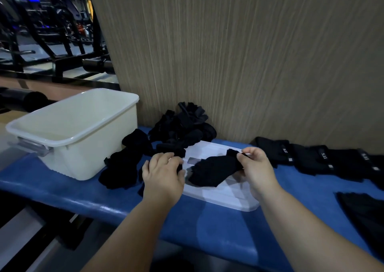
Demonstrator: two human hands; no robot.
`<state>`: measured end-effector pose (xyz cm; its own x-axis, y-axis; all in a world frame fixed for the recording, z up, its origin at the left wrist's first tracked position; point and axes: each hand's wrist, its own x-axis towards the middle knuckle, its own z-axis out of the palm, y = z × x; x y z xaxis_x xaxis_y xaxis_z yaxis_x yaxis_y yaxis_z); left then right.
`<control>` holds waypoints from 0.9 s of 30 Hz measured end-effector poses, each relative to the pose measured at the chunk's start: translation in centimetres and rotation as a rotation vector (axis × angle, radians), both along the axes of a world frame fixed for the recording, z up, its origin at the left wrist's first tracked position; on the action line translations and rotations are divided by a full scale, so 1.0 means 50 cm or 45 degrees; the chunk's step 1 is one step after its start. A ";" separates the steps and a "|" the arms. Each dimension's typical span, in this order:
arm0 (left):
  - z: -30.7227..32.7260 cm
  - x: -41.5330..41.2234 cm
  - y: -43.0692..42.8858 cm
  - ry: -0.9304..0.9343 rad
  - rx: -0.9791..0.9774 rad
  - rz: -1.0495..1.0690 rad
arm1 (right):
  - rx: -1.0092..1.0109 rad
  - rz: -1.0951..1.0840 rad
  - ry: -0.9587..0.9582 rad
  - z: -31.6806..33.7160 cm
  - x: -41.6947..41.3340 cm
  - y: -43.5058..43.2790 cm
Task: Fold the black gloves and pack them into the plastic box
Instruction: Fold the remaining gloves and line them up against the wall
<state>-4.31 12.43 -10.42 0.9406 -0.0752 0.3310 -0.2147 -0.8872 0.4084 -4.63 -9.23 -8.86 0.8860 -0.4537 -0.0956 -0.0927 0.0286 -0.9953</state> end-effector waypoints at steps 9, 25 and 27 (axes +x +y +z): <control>0.047 -0.084 -0.155 0.174 -0.176 -0.433 | 0.071 -0.077 0.032 0.012 -0.148 -0.151; 0.013 -0.168 -0.359 0.590 -0.216 -0.705 | 0.037 0.149 0.153 -0.008 -0.311 -0.241; 0.010 -0.171 -0.380 0.664 -0.300 -0.707 | 0.084 0.201 0.142 -0.010 -0.320 -0.249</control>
<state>-12.85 -6.56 -9.94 0.8241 -0.5614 -0.0757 -0.3298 -0.5842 0.7416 -20.64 -21.67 -9.37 0.9279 -0.2994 -0.2220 -0.2107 0.0698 -0.9751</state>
